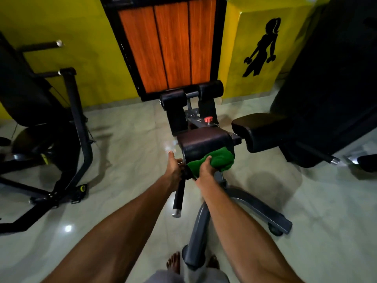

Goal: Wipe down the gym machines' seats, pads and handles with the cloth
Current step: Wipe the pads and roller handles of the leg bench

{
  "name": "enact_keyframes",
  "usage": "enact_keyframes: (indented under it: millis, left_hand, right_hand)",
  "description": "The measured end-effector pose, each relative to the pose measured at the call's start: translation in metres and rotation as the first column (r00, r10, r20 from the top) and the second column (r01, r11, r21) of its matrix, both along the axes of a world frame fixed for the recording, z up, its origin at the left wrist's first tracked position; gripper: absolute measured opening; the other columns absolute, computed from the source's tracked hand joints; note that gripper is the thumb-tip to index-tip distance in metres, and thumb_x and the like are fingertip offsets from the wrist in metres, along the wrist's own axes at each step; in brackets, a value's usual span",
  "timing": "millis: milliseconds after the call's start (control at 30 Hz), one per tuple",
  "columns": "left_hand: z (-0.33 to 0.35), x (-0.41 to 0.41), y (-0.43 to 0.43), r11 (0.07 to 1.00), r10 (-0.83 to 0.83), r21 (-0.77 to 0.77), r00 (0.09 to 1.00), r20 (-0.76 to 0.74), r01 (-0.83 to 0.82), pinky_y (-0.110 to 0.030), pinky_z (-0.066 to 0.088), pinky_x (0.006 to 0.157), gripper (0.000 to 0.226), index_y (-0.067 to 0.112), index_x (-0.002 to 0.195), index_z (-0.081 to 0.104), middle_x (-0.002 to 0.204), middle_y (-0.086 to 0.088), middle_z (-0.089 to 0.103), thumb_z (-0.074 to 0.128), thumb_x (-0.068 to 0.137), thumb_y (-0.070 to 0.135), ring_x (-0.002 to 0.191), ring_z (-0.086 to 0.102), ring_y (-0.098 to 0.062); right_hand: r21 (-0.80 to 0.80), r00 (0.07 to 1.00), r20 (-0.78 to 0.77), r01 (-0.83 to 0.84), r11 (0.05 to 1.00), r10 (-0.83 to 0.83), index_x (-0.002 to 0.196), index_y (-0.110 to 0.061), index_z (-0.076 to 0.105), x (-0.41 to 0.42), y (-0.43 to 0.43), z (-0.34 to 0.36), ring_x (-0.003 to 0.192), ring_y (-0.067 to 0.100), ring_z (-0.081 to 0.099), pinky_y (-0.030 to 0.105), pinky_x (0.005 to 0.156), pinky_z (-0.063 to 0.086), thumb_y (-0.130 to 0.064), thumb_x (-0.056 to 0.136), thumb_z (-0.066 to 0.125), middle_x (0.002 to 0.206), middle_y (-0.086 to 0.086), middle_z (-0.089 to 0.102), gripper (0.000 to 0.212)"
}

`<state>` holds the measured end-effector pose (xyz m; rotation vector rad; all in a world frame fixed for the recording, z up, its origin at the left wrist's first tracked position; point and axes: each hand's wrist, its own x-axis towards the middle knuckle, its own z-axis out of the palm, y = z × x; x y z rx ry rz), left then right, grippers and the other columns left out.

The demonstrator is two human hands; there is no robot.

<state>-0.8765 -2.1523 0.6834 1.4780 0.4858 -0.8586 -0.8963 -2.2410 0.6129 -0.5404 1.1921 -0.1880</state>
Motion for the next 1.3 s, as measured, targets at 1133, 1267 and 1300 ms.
enact_keyframes:
  millis: [1133, 1267, 1300]
  left_hand:
    - [0.023, -0.002, -0.174, 0.884, -0.433, 0.063, 0.762, 0.482, 0.463, -0.038, 0.055, 0.092, 0.047, 0.013, 0.124, 0.058, 0.124, -0.008, 0.065, 0.077, 0.082, 0.008, 0.105, 0.065, -0.023]
    - [0.012, -0.023, -0.230, 0.844, -0.518, 0.217, 0.643, 0.564, 0.491, -0.043, 0.054, 0.096, 0.055, 0.017, 0.131, 0.055, 0.124, -0.002, 0.066, 0.074, 0.079, 0.008, 0.110, 0.064, -0.021]
    - [0.010, -0.026, -0.245, 0.827, -0.546, 0.243, 0.620, 0.563, 0.507, -0.043, 0.054, 0.097, 0.056, 0.016, 0.131, 0.056, 0.123, -0.002, 0.066, 0.074, 0.079, 0.007, 0.111, 0.064, -0.020]
  right_hand:
    - [-0.768, 0.932, -0.305, -0.362, 0.529, 0.195, 0.108, -0.021, 0.073, -0.107, -0.218, 0.047, 0.101, 0.026, 0.071, 0.042, 0.090, 0.058, -0.034, 0.094, 0.072, 0.110, 0.006, 0.074, 0.019]
    - [-0.861, 0.972, -0.183, -0.232, 0.453, 0.149, 0.139, -0.019, 0.050, -0.116, -0.228, 0.033, 0.113, 0.014, 0.057, 0.023, 0.082, 0.052, -0.026, 0.084, 0.082, 0.135, -0.003, 0.046, 0.064]
    - [-0.851, 0.954, -0.169, -0.269, 0.451, 0.249, 0.146, -0.021, 0.043, -0.117, -0.229, 0.026, 0.118, 0.009, 0.053, 0.022, 0.086, 0.053, -0.024, 0.079, 0.086, 0.139, -0.006, 0.041, 0.080]
